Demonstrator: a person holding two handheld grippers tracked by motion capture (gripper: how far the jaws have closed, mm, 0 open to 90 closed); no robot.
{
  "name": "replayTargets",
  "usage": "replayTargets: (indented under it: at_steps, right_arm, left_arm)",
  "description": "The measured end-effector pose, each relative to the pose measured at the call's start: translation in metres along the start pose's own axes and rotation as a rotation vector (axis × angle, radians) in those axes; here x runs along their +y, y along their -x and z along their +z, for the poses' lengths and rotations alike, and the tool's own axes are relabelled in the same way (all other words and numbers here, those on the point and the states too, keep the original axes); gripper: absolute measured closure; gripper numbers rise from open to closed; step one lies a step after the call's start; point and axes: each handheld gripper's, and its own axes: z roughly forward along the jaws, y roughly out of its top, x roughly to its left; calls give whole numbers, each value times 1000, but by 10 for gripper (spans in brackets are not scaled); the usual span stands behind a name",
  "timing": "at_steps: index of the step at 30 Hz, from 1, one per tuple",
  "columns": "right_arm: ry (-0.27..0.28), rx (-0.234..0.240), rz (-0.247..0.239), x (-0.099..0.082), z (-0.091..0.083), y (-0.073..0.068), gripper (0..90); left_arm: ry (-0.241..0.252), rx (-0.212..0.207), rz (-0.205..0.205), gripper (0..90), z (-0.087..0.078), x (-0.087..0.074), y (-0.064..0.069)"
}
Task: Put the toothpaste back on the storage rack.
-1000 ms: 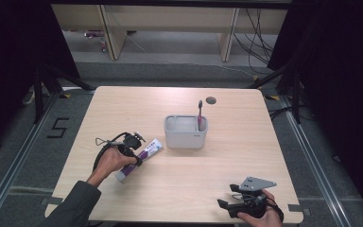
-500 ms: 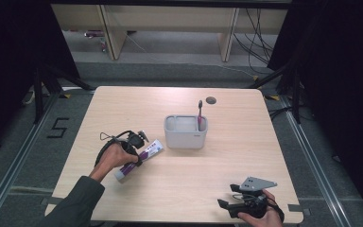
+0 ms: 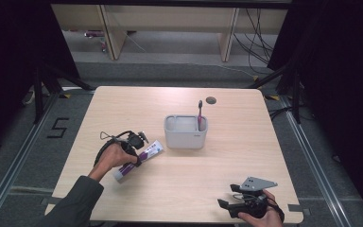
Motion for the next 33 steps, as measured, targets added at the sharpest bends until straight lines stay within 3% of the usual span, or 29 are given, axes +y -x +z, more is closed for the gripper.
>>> replayTargets:
  at_steps: [1, 5, 6, 8, 9, 11, 13, 14, 15, 16, 18, 24, 25, 33]
  right_arm:
    - [-3, 2, -3, 0, 0, 1, 246]
    - [-1, 8, 7, 0, 0, 0, 246]
    - [4, 5, 5, 0, 0, 0, 246]
    - [-1, 8, 6, 0, 0, 0, 245]
    - [-1, 7, 5, 0, 1, 0, 245]
    - [0, 8, 8, 0, 1, 0, 245]
    - [0, 8, 8, 0, 1, 0, 245]
    - [2, 5, 2, 0, 1, 1, 245]
    - [4, 3, 2, 0, 1, 1, 244]
    - [4, 3, 2, 0, 1, 1, 244]
    - [1, 8, 8, 0, 1, 0, 244]
    - [7, 2, -5, 0, 1, 2, 243]
    - [5, 13, 13, 0, 1, 1, 243]
    - [8, 11, 14, 0, 1, 1, 243]
  left_arm:
    - [1, -14, -27, 751, 0, -2, 0]
    - [17, -6, -32, 752, -1, -6, -7]
    - [26, -12, -53, 752, -1, -8, -7]
    - [31, -3, -28, 752, -2, -11, -12]
    - [31, -9, -58, 752, -3, -12, -11]
    - [49, -13, -68, 753, -6, -14, -14]
    - [73, -19, -69, 753, -10, -15, -18]
    - [92, -23, -92, 753, -12, -16, -18]
    - [97, -20, -70, 753, -14, -16, -20]
    - [111, -26, -95, 753, -15, -17, -20]
    - [127, -25, -84, 753, -19, -18, -24]
    - [212, -26, -123, 753, -27, -20, -29]
    - [232, -30, -127, 754, -29, -20, -30]
    - [340, -35, -153, 754, -45, -21, -35]
